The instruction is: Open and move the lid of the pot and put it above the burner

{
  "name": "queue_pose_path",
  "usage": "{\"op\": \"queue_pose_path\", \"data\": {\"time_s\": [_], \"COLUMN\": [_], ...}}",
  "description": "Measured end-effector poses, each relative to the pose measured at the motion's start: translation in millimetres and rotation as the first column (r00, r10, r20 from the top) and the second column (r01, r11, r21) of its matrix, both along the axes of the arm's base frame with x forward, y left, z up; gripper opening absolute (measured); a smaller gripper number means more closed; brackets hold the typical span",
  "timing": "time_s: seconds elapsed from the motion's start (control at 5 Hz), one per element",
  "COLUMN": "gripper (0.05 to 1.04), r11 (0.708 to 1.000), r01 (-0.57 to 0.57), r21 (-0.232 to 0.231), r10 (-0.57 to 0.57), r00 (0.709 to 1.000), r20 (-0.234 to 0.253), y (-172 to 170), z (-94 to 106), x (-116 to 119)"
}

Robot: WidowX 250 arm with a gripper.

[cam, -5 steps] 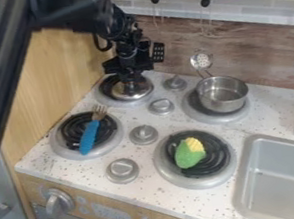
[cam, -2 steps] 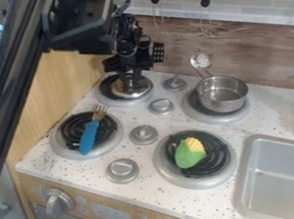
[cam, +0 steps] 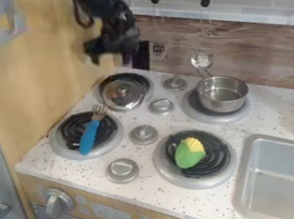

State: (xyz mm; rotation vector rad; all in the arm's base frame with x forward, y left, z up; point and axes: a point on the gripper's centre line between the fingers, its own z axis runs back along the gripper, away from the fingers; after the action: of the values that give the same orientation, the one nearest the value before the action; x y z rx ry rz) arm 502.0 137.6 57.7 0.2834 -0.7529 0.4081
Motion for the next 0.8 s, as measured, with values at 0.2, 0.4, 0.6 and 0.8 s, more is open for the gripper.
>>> {"op": "queue_pose_path", "data": {"time_s": [0.2, 0.4, 0.6, 0.8], "gripper": [1.005, 0.999, 0.999, 0.999], "r11": [0.997, 0.971, 0.922, 0.873], "r01": [0.06, 0.164, 0.216, 0.23], "r21": [-0.043, -0.173, -0.321, -0.431], "r10": [-0.061, -0.173, -0.277, -0.379], "r00": [0.998, 0.984, 0.947, 0.875], "r20": [-0.016, -0.039, -0.16, -0.301], "y": [-22.0, -50.2, -73.9, -87.1], "z": [5.4, 26.8, 29.6, 25.8], "x": [-24.1, -38.8, -51.9, -60.4]}}
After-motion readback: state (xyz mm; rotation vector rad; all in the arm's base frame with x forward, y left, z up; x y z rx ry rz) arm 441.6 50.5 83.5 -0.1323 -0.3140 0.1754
